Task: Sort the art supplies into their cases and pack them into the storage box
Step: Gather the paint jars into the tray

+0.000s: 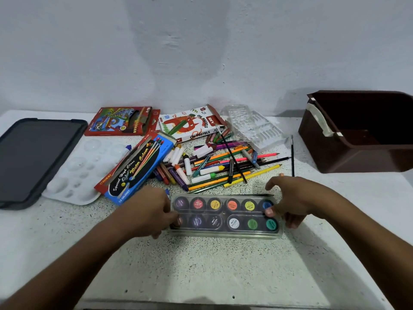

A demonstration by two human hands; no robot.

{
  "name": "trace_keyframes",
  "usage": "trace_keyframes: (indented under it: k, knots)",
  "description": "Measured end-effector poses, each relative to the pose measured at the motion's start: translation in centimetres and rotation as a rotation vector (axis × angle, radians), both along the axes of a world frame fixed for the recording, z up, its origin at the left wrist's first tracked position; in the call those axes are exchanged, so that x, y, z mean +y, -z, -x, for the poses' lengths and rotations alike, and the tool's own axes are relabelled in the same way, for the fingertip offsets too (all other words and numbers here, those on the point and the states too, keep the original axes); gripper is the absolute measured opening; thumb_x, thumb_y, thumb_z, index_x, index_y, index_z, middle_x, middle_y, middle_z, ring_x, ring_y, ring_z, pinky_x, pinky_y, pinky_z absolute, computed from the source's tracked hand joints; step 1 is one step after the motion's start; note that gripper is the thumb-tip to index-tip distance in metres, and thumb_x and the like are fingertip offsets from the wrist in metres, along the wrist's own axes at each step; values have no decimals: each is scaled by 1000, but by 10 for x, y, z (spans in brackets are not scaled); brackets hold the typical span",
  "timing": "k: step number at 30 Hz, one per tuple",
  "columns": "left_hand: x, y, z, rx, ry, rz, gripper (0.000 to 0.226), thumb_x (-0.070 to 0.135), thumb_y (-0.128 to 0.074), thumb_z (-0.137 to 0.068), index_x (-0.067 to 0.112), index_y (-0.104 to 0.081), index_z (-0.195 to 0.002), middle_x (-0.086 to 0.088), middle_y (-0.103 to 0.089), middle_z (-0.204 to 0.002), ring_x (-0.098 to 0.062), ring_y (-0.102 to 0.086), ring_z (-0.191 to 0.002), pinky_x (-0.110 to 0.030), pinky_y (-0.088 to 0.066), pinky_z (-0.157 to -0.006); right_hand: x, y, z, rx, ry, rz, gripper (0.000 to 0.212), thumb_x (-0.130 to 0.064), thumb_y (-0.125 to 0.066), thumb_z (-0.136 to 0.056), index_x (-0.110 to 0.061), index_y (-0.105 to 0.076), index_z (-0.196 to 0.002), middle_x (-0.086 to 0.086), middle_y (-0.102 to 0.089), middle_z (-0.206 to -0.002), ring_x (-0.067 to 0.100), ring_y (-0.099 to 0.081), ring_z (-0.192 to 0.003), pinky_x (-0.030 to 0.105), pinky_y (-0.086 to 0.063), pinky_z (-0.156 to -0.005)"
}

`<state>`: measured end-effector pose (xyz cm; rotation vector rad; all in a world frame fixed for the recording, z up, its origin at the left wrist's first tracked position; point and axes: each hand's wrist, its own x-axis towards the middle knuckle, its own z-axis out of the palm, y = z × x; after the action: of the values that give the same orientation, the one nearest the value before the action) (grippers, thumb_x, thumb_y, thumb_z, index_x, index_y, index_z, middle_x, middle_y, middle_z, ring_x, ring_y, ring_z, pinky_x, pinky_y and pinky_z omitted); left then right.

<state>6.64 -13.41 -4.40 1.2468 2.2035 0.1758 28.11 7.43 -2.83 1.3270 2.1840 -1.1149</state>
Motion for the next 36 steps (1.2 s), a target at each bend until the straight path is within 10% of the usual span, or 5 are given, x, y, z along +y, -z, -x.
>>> trace_keyframes:
  k: [16, 20, 24, 36]
  knots:
    - [11, -11, 13, 166, 109, 53, 42, 53, -63, -83, 12, -73, -82, -2, -73, -70, -8, -65, -56, -22, -54, -61, -18, -9, 7, -180, -316, -431, 61, -35, -75, -79, -20, -44, -129, 10, -51, -115, 21, -66, -65, 33, -56, -62]
    - [16, -17, 5, 124, 146, 18, 80, 62, -73, -66, 31, -47, -135, 4, -60, -127, -2, -55, -87, -23, -46, -82, -16, -15, 5, -134, -501, -359, 91, -54, -74, -72, -32, -24, -146, 6, -42, -139, 25, -47, -121, 34, -45, -89]
    - [20, -10, -12, 187, 304, 91, 111, 62, -78, -62, 37, -16, -150, 6, -30, -150, -16, -37, -133, -35, -35, -109, -35, 3, 6, -121, -722, -451, 103, -64, -76, -62, -33, -21, -144, 0, -43, -135, 22, -40, -120, 41, -41, -99]
    - [25, -32, -20, 311, 360, 42, 100, 64, -74, -65, 25, -27, -144, 9, -34, -134, -6, -37, -109, -15, -40, -94, -21, -9, 6, 27, -810, -669, 99, -62, -74, -64, -28, -23, -141, 2, -40, -135, 27, -37, -121, 45, -34, -100]
